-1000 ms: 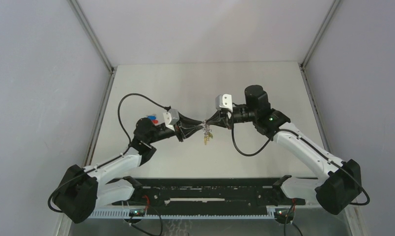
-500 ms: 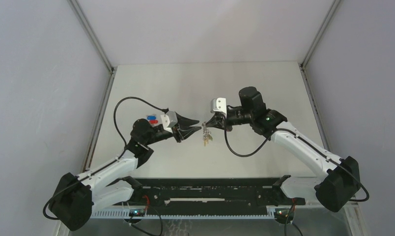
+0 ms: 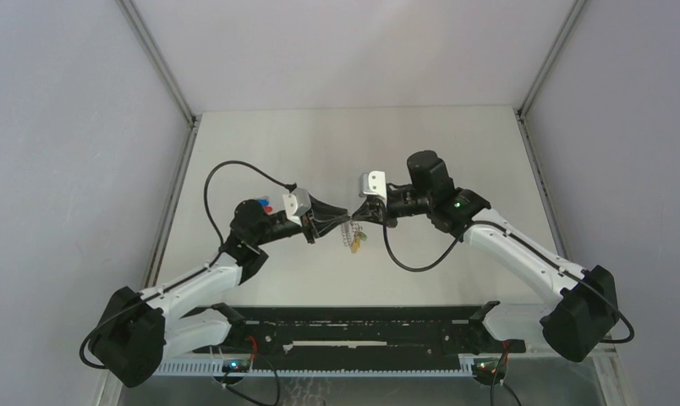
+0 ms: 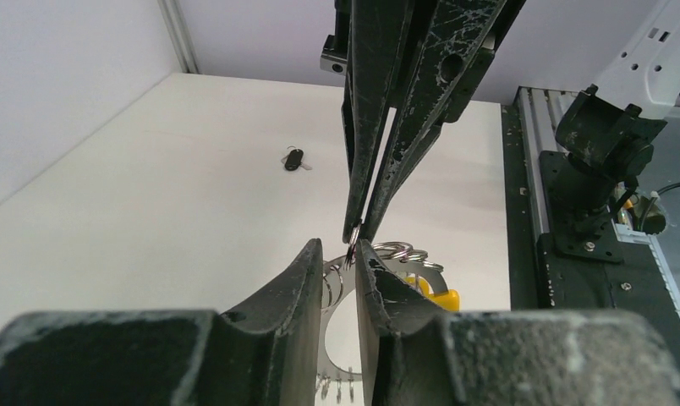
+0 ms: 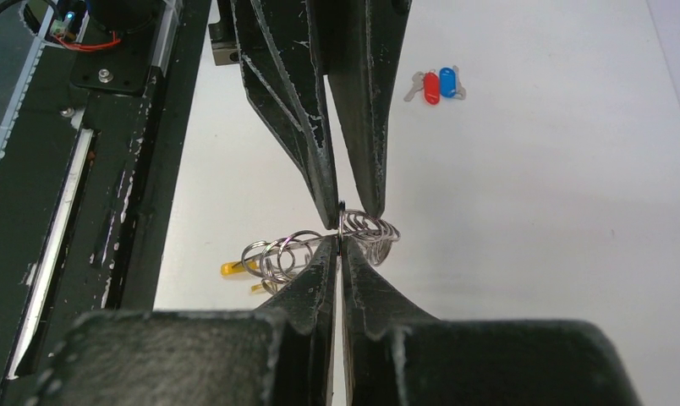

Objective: Put the keys on the keyring

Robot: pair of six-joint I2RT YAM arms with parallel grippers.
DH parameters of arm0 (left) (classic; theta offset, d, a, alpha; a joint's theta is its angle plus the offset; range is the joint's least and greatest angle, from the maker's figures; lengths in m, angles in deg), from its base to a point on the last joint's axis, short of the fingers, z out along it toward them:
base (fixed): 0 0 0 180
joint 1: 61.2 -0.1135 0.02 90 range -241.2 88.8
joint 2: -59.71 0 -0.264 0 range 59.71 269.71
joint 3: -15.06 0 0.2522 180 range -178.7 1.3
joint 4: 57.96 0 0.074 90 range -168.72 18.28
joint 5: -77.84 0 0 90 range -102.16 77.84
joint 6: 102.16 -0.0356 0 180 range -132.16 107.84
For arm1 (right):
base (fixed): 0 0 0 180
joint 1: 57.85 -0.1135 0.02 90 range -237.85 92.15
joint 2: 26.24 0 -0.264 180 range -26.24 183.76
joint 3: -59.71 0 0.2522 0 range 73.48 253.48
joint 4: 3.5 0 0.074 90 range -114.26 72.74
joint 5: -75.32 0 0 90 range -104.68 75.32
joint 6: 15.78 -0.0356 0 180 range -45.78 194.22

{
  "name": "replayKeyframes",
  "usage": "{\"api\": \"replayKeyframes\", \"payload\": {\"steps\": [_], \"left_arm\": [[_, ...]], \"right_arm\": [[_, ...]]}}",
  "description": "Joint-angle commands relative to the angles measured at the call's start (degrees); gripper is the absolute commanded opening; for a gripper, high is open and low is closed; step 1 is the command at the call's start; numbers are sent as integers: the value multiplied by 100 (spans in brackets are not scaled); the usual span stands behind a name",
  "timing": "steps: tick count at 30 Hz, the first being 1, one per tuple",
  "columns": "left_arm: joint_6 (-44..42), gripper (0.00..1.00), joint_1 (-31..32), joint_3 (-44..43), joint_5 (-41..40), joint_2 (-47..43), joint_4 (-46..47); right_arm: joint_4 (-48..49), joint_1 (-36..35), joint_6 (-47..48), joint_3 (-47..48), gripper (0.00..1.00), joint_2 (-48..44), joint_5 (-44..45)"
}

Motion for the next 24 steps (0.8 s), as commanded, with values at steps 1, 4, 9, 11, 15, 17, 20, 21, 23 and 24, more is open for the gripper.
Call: {"api": "replayKeyframes", "payload": {"steps": [1,4,9,11,15,17,20,21,23,24], "left_arm": [[23,22,-29,-350,185,5,206],[-90,17,-27,-390,211,-17,31],[-288,16,-27,-411,203,-73,-343],[-395,16,-27,-464,203,-89,-568],[-447,15,-27,-529,233,-89,-689],[-447,14,-27,-549,274,-88,-697],[-426,14,-27,-576,319,-96,-717],[-422,15,-27,-590,332,-105,-733],[-479,16,-27,-632,358,-140,-874],[-516,16,-27,-652,361,-170,-947]], "right_arm": [[200,-71,65,261,0,24,-54],[206,-72,65,258,0,-4,-51],[206,-63,70,259,0,-89,-55],[188,-63,78,258,0,-108,-26],[162,-63,91,259,0,-124,-21],[151,-71,115,259,0,-122,-6],[87,-96,166,254,0,-114,21],[73,-114,185,258,0,-115,66],[-128,-136,285,318,0,-78,158],[-254,-164,338,371,0,-52,229]]}}
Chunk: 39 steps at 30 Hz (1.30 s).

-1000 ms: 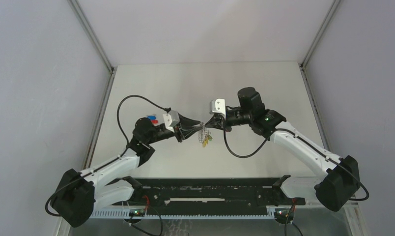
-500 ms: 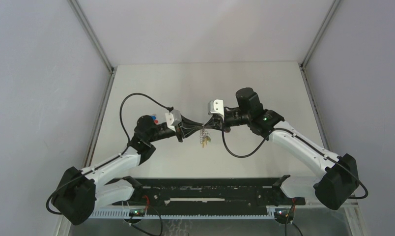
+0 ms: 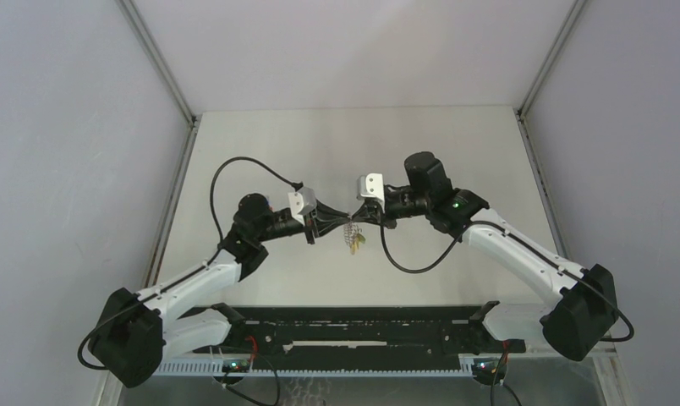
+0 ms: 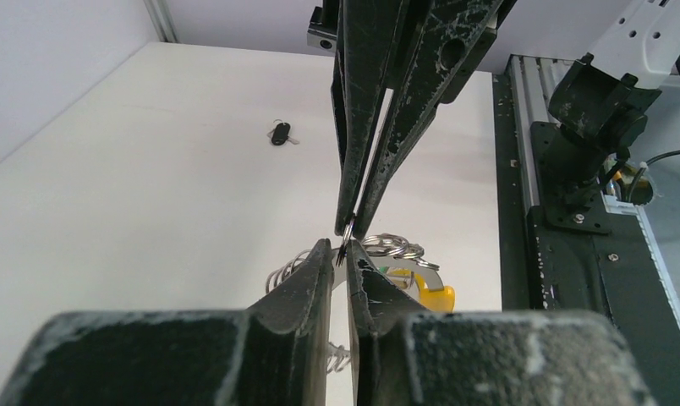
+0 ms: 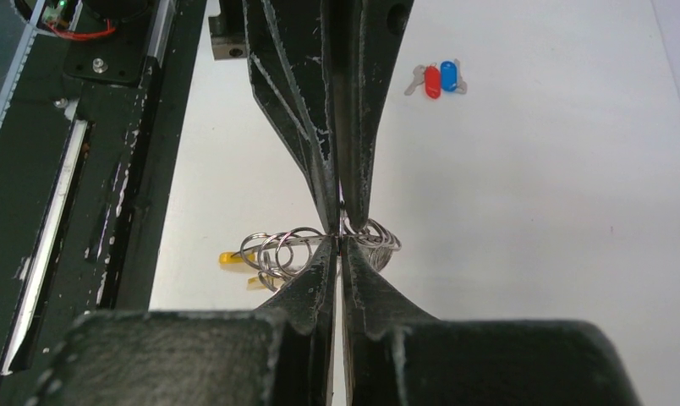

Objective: Put the keys on the keyring

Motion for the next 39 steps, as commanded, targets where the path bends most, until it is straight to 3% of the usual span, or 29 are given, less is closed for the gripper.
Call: {"api": "replayKeyframes", "payload": {"steps": [1,9,18,39], "left_arm": [[-249,16,-27,-410,142,-189,-224],[-598,16,-27,-555,134,-185,-854],[-647,15,-18,-541,147,-233,-888],[-725,16,59,-643,265,-27,-1090]], "right_arm": [[-286,-135,298,415,0,-80,229],[-1092,-475,690,916,0,43,1111],[-1650,-764,849,1309,0,345,1795],[-1627,-869,822,1353,0,355,1865]]}}
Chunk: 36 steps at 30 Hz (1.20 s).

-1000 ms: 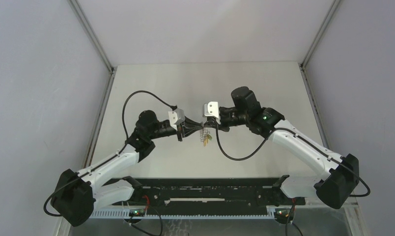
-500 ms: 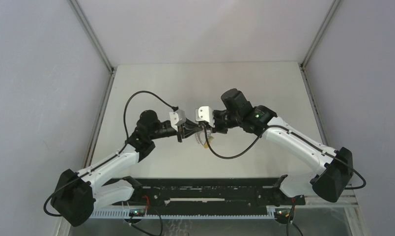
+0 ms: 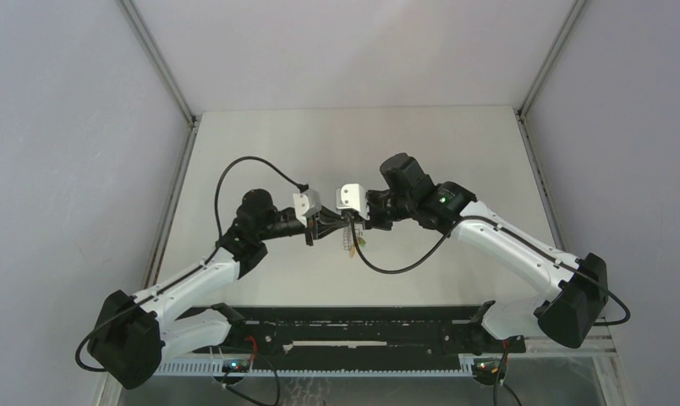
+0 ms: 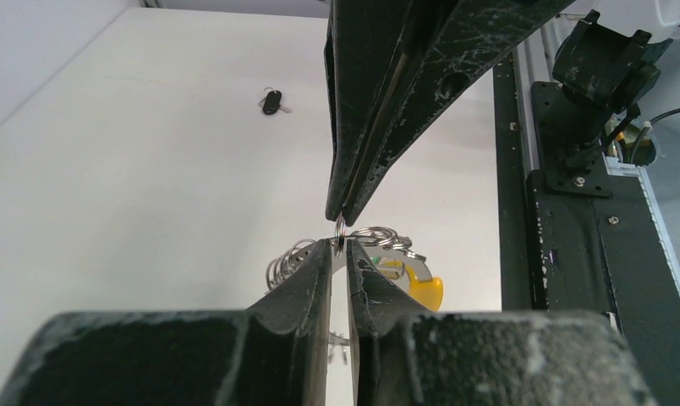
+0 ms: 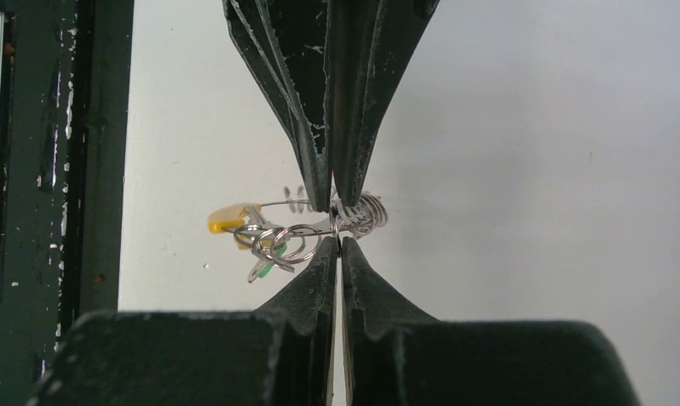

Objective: Put the keys on the keyring

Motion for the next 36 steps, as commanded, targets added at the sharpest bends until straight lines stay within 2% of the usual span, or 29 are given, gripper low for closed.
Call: {"api": "replayKeyframes", "payload": {"steps": [1,36], "left_arm": [[-160,16,58,-367,132,65,-48],[-419,13,236,-588,-211,217,-386]], "right_arm": [[221,-65,25,289,0,-82,-23],[287,-127,16,332,0,-93,-177]]}}
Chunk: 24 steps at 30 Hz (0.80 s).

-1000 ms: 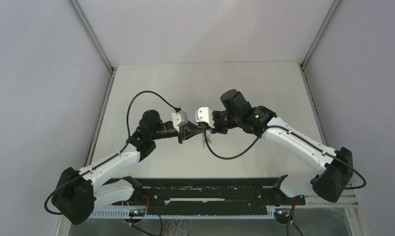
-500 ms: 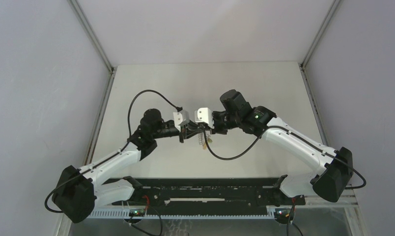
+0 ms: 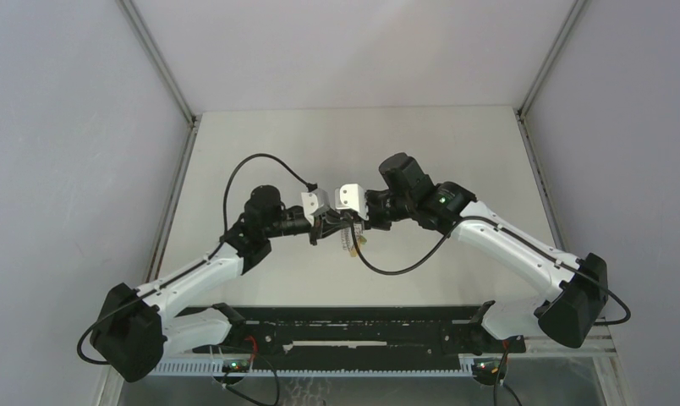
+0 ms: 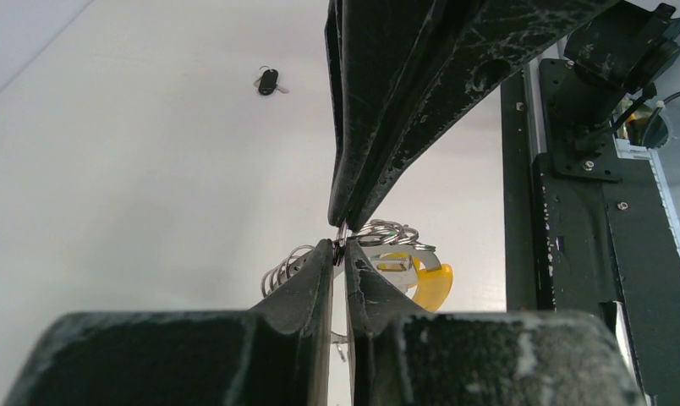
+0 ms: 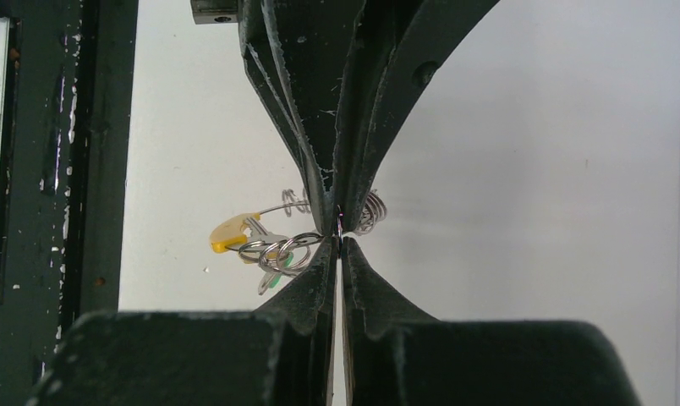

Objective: Put the keys on the keyring

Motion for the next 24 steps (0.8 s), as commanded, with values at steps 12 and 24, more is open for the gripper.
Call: {"api": "replayKeyframes", "payload": {"steps": [12,24], "left_arm": [[-93,0,88,-322,23,-45,203],[197,0,79,471,-850,-379,1507]], "right_arm": [[263,-95,4,301,0,-26,-198],[649,98,-483,172,31,-466,-333]]}}
